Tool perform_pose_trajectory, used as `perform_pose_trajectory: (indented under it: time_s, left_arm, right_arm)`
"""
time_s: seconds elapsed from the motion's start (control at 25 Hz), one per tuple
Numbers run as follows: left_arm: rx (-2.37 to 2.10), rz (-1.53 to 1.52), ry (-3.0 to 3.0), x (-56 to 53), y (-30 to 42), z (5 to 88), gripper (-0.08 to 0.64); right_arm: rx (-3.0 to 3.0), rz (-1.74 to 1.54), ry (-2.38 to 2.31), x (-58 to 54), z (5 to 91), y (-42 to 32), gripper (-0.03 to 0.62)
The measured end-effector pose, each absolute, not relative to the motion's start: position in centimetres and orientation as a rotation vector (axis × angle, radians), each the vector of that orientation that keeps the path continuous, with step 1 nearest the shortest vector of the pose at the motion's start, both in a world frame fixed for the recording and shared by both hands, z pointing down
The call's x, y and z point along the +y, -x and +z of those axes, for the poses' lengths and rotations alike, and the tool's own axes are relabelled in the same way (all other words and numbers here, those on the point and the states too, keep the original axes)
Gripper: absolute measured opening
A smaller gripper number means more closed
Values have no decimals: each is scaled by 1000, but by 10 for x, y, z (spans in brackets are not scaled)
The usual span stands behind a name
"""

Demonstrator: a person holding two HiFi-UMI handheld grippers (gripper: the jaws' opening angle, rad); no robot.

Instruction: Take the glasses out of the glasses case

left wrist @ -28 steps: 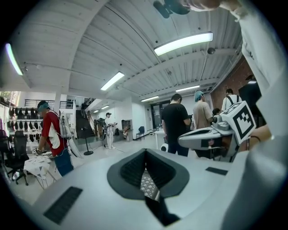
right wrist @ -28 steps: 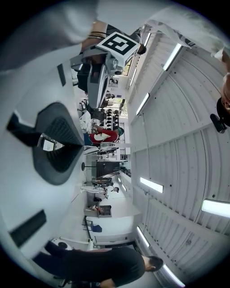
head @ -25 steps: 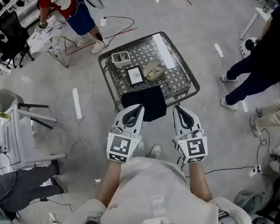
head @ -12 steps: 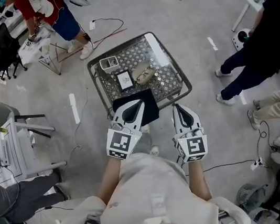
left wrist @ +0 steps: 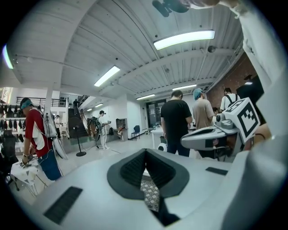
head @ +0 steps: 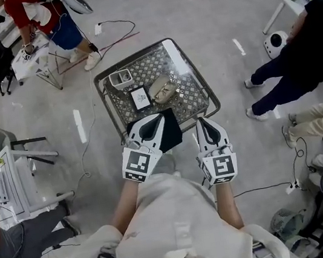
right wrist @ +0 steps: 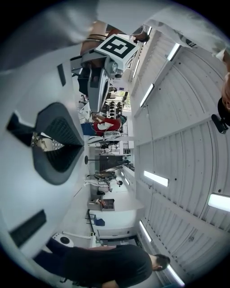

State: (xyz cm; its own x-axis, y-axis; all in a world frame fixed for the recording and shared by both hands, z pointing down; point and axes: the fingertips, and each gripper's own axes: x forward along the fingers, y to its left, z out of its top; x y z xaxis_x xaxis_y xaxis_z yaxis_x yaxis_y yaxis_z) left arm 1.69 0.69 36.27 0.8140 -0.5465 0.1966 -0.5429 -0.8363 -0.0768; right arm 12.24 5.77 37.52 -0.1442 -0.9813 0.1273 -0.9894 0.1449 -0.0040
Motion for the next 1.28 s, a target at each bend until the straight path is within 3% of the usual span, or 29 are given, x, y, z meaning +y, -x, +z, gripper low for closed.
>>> perform_pose_trajectory:
  time_s: [0.68,1.28]
  left_arm:
    - [919,-291,3069,-101,2,389,12]
    - [867,-340,3109,-141,-24,429,12]
  right_arm:
    - [-2244,118,-1879,-51,383,-104,6]
    - [-2197,230,-1827,-90,430,-122,6]
